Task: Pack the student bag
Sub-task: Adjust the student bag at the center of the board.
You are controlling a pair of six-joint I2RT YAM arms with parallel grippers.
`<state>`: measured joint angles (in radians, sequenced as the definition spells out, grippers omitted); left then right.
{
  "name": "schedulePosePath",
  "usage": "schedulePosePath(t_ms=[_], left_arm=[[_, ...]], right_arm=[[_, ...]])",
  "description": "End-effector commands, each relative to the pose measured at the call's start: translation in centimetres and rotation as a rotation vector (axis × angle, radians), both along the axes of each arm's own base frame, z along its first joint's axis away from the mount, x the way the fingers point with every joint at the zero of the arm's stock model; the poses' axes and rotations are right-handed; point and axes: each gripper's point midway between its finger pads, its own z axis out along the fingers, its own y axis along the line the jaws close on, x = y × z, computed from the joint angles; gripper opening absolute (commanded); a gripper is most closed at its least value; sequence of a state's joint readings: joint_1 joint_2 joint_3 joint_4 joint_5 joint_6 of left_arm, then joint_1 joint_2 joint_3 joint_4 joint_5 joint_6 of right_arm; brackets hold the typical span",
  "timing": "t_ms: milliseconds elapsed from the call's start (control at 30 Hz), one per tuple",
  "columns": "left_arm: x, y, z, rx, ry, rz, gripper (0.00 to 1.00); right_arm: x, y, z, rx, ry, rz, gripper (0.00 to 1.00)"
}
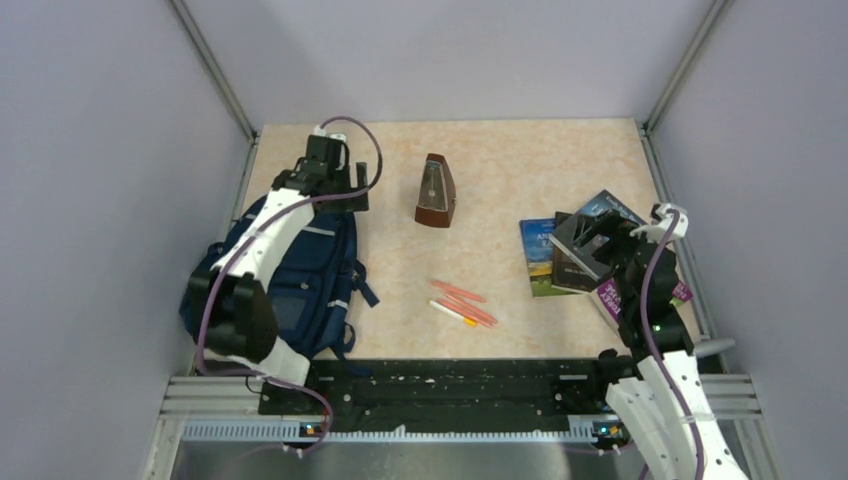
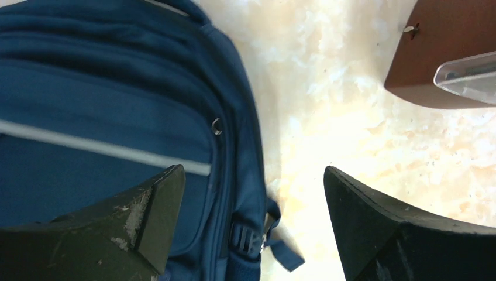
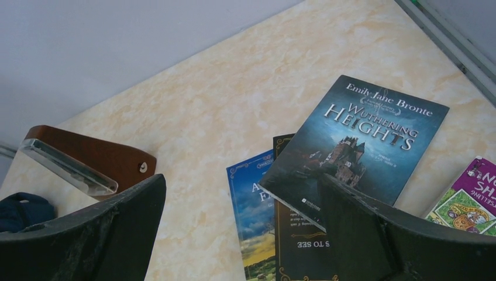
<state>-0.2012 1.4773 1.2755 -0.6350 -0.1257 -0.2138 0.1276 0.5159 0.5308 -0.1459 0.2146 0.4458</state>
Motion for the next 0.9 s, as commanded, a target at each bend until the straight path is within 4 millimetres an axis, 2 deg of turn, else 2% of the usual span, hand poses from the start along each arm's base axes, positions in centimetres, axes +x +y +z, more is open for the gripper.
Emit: schedulePosePath(t_ms=[0,100,233,400,633,867], left_arm=[[1.5,-1.8,-2.2,0.009,0.117,-0.024,0.93],[1.8,-2.8,-5.1,0.025,0.186,-0.042,0.92],[1.1,-2.9,-8.6,0.032,0.264,-0.05,0.87],[0.4,-3.9,-9.2,-0.02,0.272,-0.07,0.82],[0.3,-2.6,-9.8,0.057,0.272,-0.034,0.74],[0.4,-1.6,-11.1,0.115,0.301,-0.013,0.69]], right_arm=[[-0.7,-0.3,1.7,0.004,-0.054,-0.004,0.99],[-0.9,-0.2,1.8,0.012,-0.06,0.0,0.99],[-1.0,-0.1,1.5,0.02,-0.053,0.002,0.99],[-0.9,0.0,1.3,0.028,-0.054,0.003,0.98],[-0.9,-0.3,0.8,0.024,-0.043,-0.011,0.98],[-0.9,-0.1,0.9,0.029,-0.044,0.0,0.98]])
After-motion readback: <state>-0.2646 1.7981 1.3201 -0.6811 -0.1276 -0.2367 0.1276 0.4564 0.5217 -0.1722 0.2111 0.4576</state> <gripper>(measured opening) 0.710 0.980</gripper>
